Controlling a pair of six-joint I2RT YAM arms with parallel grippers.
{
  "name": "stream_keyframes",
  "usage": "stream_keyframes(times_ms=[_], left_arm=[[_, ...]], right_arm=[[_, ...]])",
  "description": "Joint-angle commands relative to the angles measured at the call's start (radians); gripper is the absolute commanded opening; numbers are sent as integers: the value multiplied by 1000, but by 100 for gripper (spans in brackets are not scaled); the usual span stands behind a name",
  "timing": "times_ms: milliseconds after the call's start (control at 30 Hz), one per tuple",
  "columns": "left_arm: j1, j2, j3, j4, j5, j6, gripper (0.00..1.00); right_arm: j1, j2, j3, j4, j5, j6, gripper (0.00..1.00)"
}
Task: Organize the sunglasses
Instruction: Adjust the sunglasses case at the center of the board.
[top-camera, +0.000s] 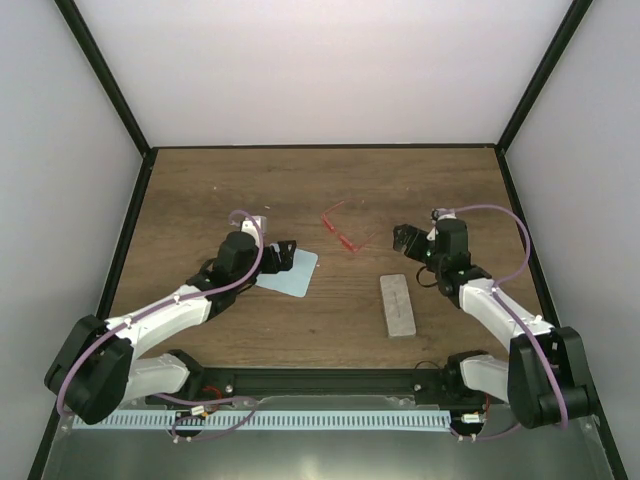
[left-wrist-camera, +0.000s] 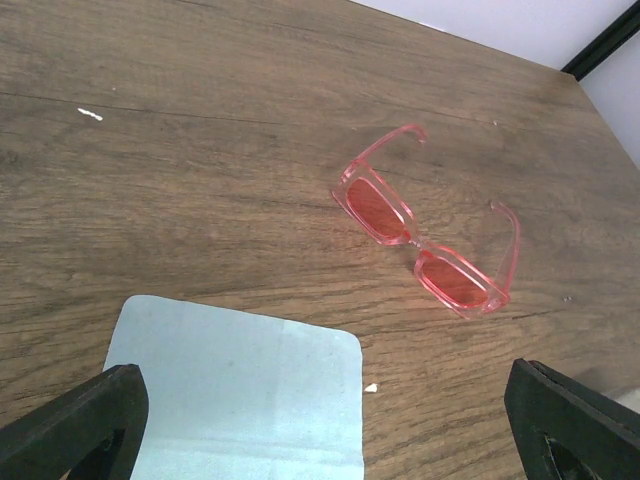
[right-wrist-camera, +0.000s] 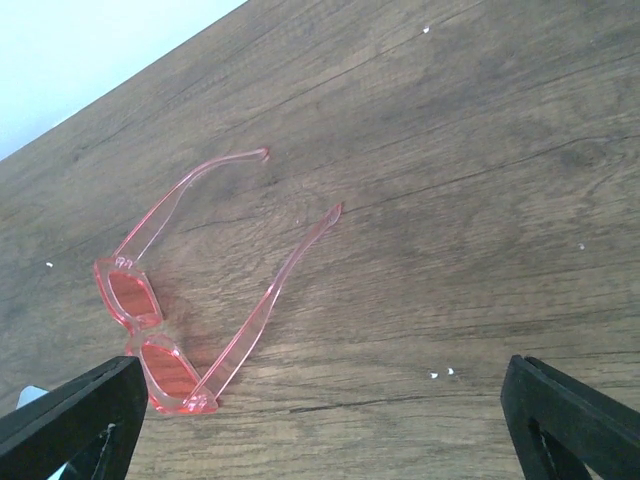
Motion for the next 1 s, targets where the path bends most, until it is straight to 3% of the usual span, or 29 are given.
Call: stream_keyframes(times_ms=[0,100,300,567,967], left_arm=[[-2,-3,-3,14,19,5,100],[-2,7,-5,23,31,-3,100],[-2,2,-7,26,33,-16,100],[-2,-13,-12,22,22,-19,100],[-2,-12,-2,11,37,-21,100]], right_arm=[[10,-4,62,-42,46,-24,100],[33,-15,75,-72,84,-41,100],[207,37,232,-336,382,-56,100],[306,113,220,-421,362,-75,100],[329,191,198,-449,302,-72,100]])
